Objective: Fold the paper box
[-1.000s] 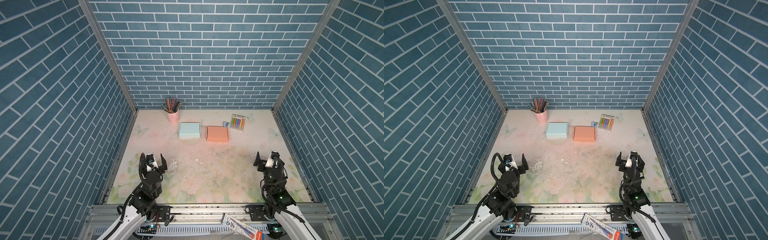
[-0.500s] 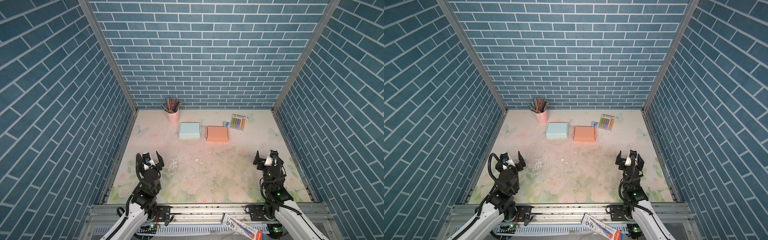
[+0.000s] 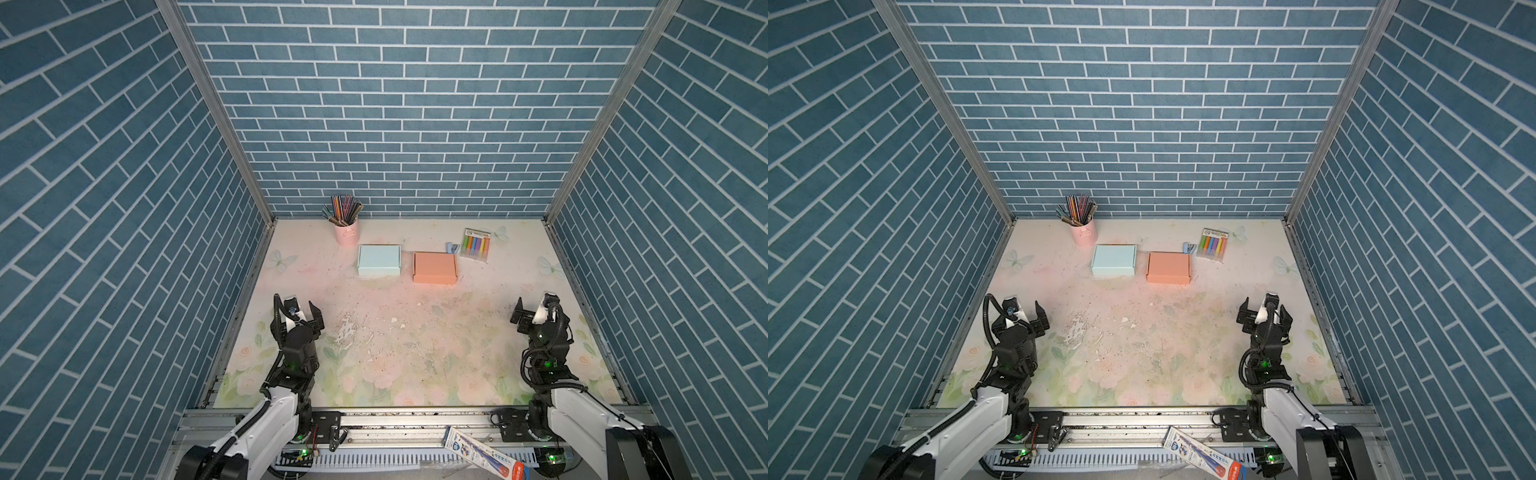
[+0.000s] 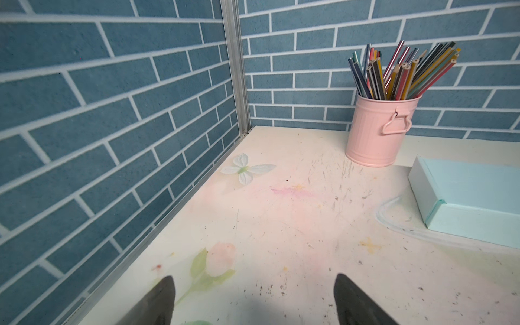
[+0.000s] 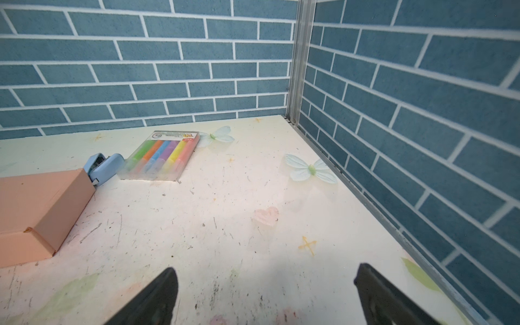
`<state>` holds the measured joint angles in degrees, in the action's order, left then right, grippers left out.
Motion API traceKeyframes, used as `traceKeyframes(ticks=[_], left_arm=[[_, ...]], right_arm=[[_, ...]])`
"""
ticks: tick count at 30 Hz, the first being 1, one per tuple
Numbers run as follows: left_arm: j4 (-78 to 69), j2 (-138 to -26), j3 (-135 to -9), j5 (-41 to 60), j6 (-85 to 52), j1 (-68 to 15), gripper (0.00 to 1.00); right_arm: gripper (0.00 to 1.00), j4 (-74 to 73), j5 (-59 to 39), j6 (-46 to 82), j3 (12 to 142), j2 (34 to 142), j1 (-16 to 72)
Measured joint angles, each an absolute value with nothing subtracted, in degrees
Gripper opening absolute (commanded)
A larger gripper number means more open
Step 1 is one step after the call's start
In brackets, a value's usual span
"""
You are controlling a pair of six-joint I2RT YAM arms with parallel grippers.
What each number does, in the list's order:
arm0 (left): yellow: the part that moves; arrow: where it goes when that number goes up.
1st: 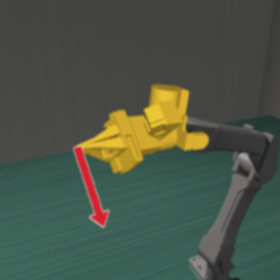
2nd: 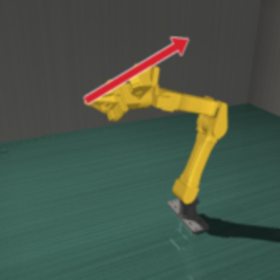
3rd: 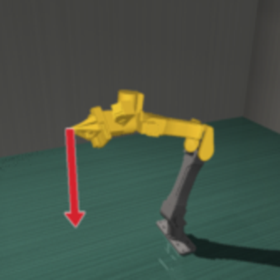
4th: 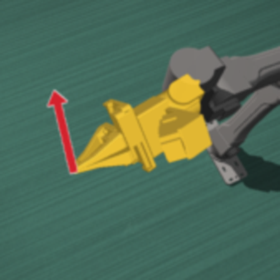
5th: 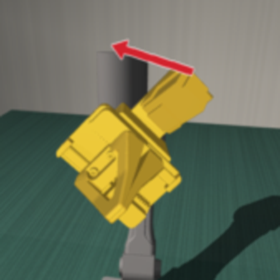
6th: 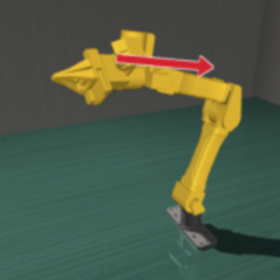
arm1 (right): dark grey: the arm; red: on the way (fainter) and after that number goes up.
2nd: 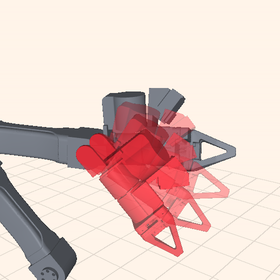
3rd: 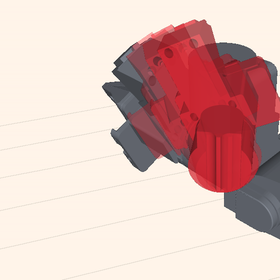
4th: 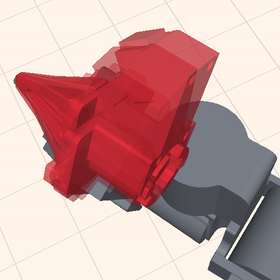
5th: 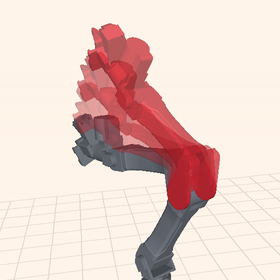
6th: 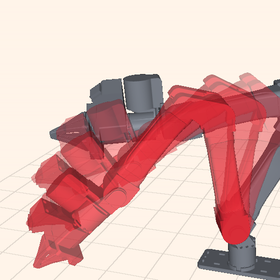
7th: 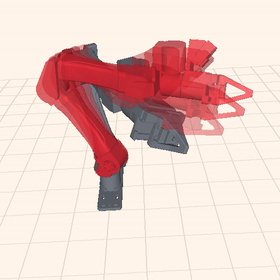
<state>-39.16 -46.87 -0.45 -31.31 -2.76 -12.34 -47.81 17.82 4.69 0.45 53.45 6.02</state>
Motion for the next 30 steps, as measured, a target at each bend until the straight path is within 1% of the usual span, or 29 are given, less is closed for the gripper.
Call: traceKeyframes(ticks=[7, 11, 21, 25, 30], left_arm=[[-46.8, -56.2, -2.2, -27.2, -3.0, -8.1, 0.88], [-49.3, -59.3, -3.3, -25.3, -3.3, -6.5, 0.88], [-51.9, -61.0, -4.3, -22.9, -3.5, -6.0, 0.88], [-54.4, -63.7, -4.6, -22.2, -3.7, -5.3, 0.88], [-56.8, -68.0, -6.1, -21.1, -3.6, -5.0, 0.89]], right_arm=[[0.98, -56.2, 14.5, 4.7, 1.3, 62.3, 4.1], [0.98, -60.2, 12.7, 4.7, 2.2, 65.9, 2.9], [0.99, -63.9, 9.9, 5.7, 4.2, 69.8, 0.3], [0.98, -63.9, 9.0, 5.7, 4.8, 70.6, -0.4], [0.98, -65.8, 8.2, 5.7, 6.9, 74.3, -0.8]])
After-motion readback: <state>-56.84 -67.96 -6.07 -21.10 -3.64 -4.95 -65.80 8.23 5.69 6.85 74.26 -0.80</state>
